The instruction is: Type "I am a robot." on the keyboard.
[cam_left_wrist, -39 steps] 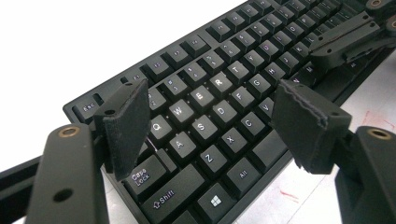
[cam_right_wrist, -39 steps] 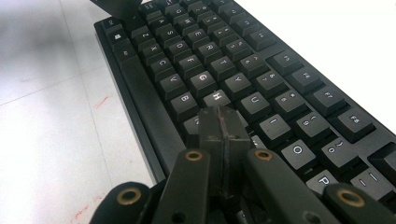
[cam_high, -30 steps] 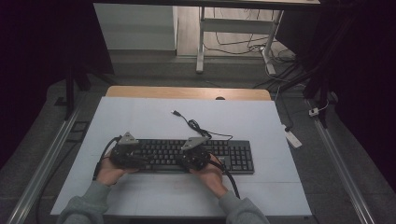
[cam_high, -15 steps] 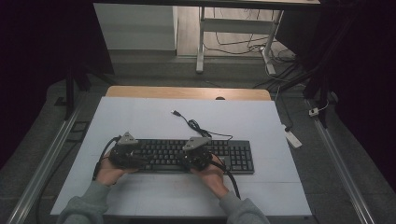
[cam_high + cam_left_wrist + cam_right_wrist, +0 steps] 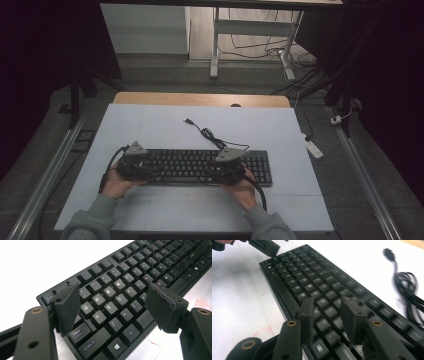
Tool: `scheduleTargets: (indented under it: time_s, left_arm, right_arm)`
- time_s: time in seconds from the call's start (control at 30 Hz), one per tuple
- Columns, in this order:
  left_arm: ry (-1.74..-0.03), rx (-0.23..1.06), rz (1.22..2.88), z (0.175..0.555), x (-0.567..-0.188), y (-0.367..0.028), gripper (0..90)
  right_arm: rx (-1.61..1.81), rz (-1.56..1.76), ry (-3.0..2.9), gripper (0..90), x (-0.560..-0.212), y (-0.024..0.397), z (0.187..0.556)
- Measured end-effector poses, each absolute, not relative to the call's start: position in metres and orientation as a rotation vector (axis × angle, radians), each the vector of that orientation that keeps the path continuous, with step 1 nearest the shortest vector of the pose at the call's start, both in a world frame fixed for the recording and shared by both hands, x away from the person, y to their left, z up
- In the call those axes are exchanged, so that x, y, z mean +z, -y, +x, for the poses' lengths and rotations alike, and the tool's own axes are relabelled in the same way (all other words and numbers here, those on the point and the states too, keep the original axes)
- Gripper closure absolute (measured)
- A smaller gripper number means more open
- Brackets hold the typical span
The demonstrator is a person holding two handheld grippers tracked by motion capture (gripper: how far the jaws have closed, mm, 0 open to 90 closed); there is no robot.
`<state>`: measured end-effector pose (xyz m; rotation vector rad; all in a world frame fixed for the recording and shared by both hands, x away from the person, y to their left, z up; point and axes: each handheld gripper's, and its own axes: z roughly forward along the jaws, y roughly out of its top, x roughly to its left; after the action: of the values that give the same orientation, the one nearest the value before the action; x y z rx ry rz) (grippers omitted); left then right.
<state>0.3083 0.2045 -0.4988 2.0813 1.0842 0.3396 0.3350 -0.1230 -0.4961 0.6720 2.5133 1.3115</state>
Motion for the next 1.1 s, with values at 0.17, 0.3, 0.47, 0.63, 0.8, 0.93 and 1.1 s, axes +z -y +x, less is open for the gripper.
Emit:
scheduleTargets:
  time_s: [0.17, 0.3, 0.47, 0.63, 0.8, 0.93, 1.1]
  left_arm:
    - [-1.084, 0.338, 2.078, 0.309, -0.499, -0.205, 28.1]
    - [-1.084, 0.339, 2.079, 0.309, -0.499, -0.205, 28.1]
    - [-1.084, 0.34, 2.078, 0.309, -0.499, -0.205, 28.1]
    - [-1.086, 0.34, 2.075, 0.309, -0.499, -0.206, 28.1]
    - [-1.089, 0.347, 2.067, 0.309, -0.498, -0.206, 28.1]
    - [-1.087, 0.353, 2.062, 0.309, -0.498, -0.206, 28.1]
    - [-1.083, 0.349, 2.06, 0.308, -0.498, -0.205, 28.5]
  right_arm:
    - [1.301, 0.709, -2.468, 58.3, -0.495, 0.145, 0.331]
    - [1.282, 0.726, -2.447, 57.2, -0.496, 0.161, 0.327]
    - [1.275, 0.763, -2.423, 56.6, -0.496, 0.181, 0.321]
    - [1.267, 0.787, -2.402, 56.4, -0.496, 0.203, 0.313]
    - [1.259, 0.827, -2.381, 56.3, -0.499, 0.226, 0.307]
    - [1.259, 0.852, -2.358, 56.1, -0.5, 0.236, 0.305]
    - [1.26, 0.856, -2.356, 55.8, -0.499, 0.241, 0.305]
